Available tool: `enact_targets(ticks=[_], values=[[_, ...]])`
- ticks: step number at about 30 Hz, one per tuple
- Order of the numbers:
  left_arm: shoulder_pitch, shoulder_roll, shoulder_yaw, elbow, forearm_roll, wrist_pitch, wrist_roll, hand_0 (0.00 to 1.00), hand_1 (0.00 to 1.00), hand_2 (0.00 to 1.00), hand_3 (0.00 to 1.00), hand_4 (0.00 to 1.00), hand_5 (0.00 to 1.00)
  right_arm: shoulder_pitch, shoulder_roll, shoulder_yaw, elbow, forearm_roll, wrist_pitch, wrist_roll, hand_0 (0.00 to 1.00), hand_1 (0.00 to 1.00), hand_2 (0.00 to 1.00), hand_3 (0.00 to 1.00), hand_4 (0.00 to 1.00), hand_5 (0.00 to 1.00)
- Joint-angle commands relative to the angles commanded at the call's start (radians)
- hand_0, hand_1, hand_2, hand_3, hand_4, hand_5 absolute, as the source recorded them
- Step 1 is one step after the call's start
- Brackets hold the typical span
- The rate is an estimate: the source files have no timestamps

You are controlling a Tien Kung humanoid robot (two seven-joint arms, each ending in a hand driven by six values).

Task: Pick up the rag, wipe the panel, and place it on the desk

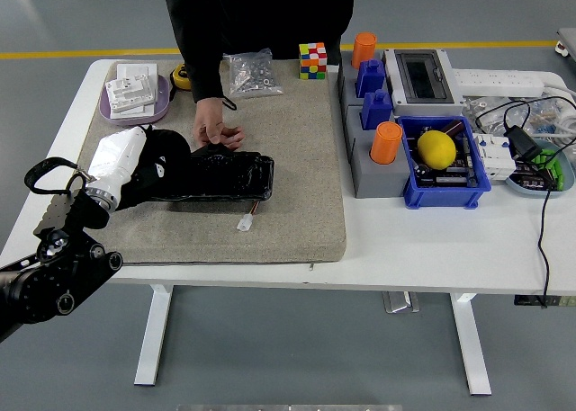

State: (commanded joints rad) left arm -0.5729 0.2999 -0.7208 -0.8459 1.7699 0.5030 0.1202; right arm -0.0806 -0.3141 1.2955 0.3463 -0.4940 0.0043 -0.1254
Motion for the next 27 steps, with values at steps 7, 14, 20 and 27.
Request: enact_targets(ticks=[7, 14, 20, 27], values=[[0.006, -0.001, -0.033, 0.002, 0.016, 0.008, 0.003, 0.26, 0.158, 0.493, 0.385, 0.002, 0.002, -0.001, 0.0, -0.002, 0.0, 0.0, 0.0, 0.0, 0.717, 0.557, 0.676, 0.635, 0.998, 0.658], [0.003, -0.02, -0.012, -0.009, 0.027, 0.014, 0.017, 0.259, 0.155, 0.49, 0.383, 0.002, 0.002, 0.0, 0.0, -0.005, -0.001, 0.001, 0.0, 0.001, 0.716, 0.557, 0.676, 0.635, 0.998, 0.658], [-0.025, -0.056, 0.053, -0.022, 0.016, 0.017, 0.024, 0.262, 0.154, 0.491, 0.382, 0.002, 0.002, 0.005, -0.001, -0.01, -0.002, 0.003, 0.002, 0.003, 0.718, 0.557, 0.676, 0.635, 0.998, 0.658], [-0.065, -0.092, 0.146, -0.034, -0.009, 0.012, 0.031, 0.262, 0.152, 0.491, 0.381, 0.002, 0.002, 0.01, -0.003, -0.012, -0.002, 0.006, 0.003, 0.005, 0.717, 0.557, 0.676, 0.635, 0.998, 0.658]])
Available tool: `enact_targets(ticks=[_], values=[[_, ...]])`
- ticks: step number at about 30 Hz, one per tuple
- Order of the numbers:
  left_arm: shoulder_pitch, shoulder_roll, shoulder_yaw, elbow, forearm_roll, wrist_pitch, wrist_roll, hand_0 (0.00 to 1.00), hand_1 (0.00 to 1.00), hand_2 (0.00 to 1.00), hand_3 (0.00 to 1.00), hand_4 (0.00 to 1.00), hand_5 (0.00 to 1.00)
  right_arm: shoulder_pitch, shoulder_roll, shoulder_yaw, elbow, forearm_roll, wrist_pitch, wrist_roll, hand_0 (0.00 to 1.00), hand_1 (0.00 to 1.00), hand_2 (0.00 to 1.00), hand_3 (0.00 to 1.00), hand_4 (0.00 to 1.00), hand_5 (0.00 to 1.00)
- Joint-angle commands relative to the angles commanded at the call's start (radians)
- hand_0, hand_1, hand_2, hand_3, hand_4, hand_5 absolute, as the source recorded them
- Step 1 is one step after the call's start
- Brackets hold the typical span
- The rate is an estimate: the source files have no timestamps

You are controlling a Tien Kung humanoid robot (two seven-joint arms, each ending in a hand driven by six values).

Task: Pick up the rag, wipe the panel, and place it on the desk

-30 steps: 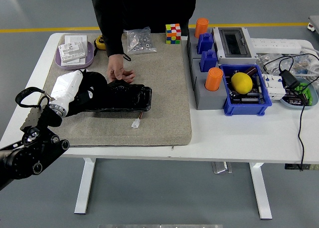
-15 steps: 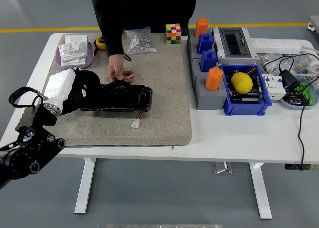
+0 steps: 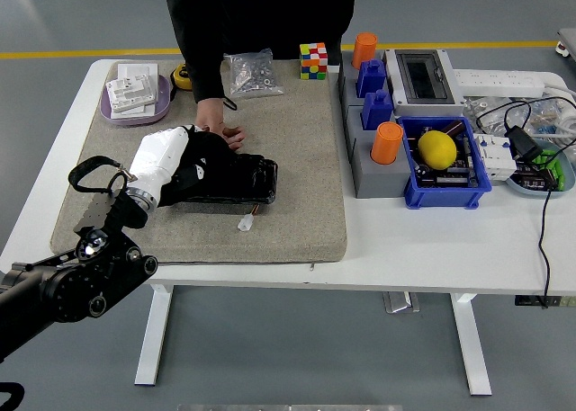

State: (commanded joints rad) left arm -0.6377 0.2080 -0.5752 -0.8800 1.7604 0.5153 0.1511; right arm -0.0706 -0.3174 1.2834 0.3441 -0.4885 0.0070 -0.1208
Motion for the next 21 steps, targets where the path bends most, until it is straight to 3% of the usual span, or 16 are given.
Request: enact_targets(ticks=[21], values=[[-0.076, -0.062, 0.123, -0.032, -0.023, -0.007, 0.017, 0.261, 0.148, 0.493, 0.384, 0.002, 0.002, 0.008, -0.006, -0.001, -0.002, -0.003, 0.007, -0.003, 0.717, 0.557, 0.676, 0.635, 0.998, 0.659]])
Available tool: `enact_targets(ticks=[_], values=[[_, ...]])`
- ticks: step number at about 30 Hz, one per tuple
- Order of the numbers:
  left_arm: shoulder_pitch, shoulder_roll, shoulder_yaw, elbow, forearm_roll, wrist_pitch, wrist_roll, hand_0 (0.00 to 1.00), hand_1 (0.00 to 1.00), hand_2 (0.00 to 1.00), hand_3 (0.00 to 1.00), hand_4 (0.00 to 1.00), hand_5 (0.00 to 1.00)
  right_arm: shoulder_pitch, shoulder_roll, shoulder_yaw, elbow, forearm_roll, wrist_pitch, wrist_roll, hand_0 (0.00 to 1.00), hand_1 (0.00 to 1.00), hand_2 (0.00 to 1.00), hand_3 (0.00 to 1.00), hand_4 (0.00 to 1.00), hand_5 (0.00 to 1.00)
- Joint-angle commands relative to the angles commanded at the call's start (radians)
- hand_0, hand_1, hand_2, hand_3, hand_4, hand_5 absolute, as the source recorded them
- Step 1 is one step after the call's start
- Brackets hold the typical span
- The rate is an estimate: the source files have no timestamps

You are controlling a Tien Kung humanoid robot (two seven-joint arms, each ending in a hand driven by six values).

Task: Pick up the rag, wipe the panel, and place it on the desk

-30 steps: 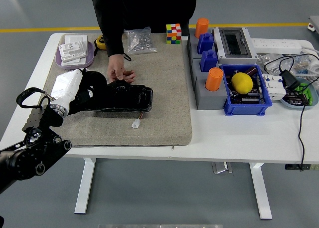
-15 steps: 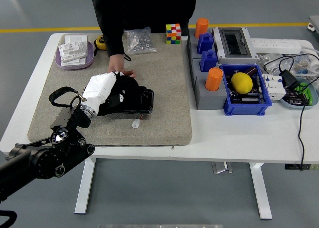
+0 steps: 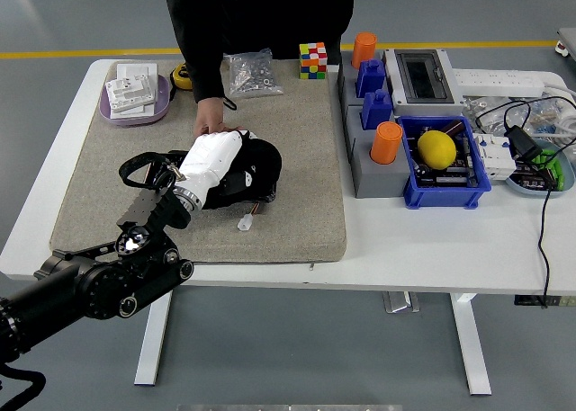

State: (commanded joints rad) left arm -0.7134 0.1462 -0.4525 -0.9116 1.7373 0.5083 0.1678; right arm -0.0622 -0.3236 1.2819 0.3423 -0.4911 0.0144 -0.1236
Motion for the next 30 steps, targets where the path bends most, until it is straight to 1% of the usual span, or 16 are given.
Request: enact_targets(ticks=[9, 16, 20, 25, 30], values=[[-0.007, -0.008, 0.018, -0.007, 0.0, -0.003, 0.004, 0.261, 0.147, 0.493, 0.384, 0.002, 0.002, 0.005, 0.001, -0.003, -0.002, 0.0, 0.002, 0.002, 0.717, 0.557, 0.676, 0.635, 0.998, 0.659], [-0.005, -0.005, 0.002, 0.001, 0.0, -0.003, 0.004, 0.261, 0.147, 0.493, 0.384, 0.002, 0.002, 0.004, 0.002, -0.001, -0.003, 0.001, 0.001, 0.001, 0.717, 0.557, 0.676, 0.635, 0.998, 0.659], [0.001, 0.008, -0.013, 0.006, 0.006, -0.005, 0.004, 0.262, 0.147, 0.493, 0.384, 0.002, 0.002, 0.0, 0.003, 0.003, -0.002, 0.0, -0.001, 0.0, 0.718, 0.557, 0.676, 0.636, 0.998, 0.66], [-0.003, 0.036, -0.019, 0.01, 0.015, -0.007, 0.005, 0.262, 0.146, 0.493, 0.384, 0.002, 0.002, -0.004, 0.004, 0.006, -0.001, -0.001, -0.002, 0.0, 0.717, 0.557, 0.676, 0.636, 0.998, 0.66], [0.004, 0.045, -0.036, 0.019, 0.019, -0.006, 0.004, 0.263, 0.145, 0.493, 0.384, 0.002, 0.002, -0.007, 0.004, 0.005, -0.001, -0.003, -0.002, -0.002, 0.717, 0.557, 0.676, 0.636, 0.998, 0.66]])
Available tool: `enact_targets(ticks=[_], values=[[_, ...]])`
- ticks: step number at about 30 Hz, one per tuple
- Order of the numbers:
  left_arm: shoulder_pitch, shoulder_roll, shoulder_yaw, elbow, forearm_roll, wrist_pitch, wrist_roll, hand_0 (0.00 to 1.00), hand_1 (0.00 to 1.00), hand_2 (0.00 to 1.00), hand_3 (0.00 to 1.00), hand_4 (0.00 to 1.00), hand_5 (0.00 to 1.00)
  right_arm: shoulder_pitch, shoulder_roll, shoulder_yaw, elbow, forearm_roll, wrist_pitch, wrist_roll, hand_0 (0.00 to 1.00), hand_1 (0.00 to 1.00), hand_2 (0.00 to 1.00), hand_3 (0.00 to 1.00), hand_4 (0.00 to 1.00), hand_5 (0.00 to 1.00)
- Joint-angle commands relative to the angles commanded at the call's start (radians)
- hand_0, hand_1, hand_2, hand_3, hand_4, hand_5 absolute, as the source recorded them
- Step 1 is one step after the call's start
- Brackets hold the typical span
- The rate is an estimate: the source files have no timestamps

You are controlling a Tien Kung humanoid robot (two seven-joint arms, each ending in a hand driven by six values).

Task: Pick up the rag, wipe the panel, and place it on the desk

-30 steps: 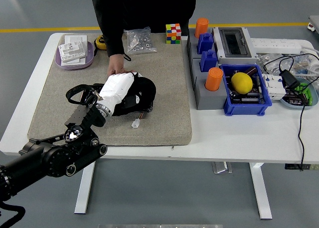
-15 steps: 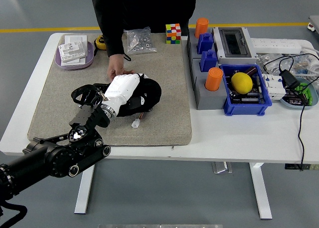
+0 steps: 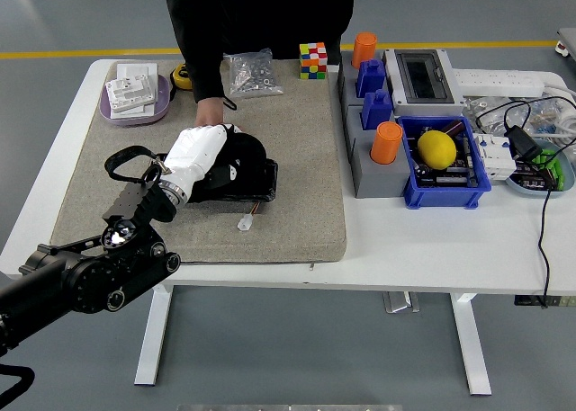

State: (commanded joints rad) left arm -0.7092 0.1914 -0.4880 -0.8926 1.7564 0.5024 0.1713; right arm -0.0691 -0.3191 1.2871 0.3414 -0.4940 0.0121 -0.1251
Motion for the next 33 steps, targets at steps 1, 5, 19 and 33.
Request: enact_targets(ticks=[1, 5, 19, 33], values=[[0.003, 0.002, -0.004, 0.001, 0.002, 0.0, 0.0, 0.263, 0.145, 0.493, 0.384, 0.002, 0.002, -0.001, 0.0, 0.0, 0.0, 0.0, 0.0, 0.0, 0.717, 0.557, 0.676, 0.636, 0.998, 0.66], [0.017, 0.01, -0.019, 0.009, 0.007, 0.0, -0.001, 0.263, 0.145, 0.493, 0.384, 0.002, 0.002, -0.003, 0.002, -0.001, 0.001, 0.0, -0.001, 0.001, 0.717, 0.557, 0.676, 0.636, 0.998, 0.66], [0.046, 0.084, -0.088, 0.012, 0.038, -0.005, 0.001, 0.262, 0.143, 0.494, 0.385, 0.002, 0.002, -0.01, 0.005, 0.007, 0.002, -0.004, -0.003, -0.001, 0.714, 0.557, 0.676, 0.636, 0.998, 0.66], [0.085, 0.133, -0.165, 0.026, 0.067, -0.003, 0.001, 0.261, 0.139, 0.493, 0.383, 0.002, 0.002, -0.013, 0.006, 0.01, 0.003, -0.004, -0.006, -0.001, 0.716, 0.557, 0.676, 0.636, 0.998, 0.66]])
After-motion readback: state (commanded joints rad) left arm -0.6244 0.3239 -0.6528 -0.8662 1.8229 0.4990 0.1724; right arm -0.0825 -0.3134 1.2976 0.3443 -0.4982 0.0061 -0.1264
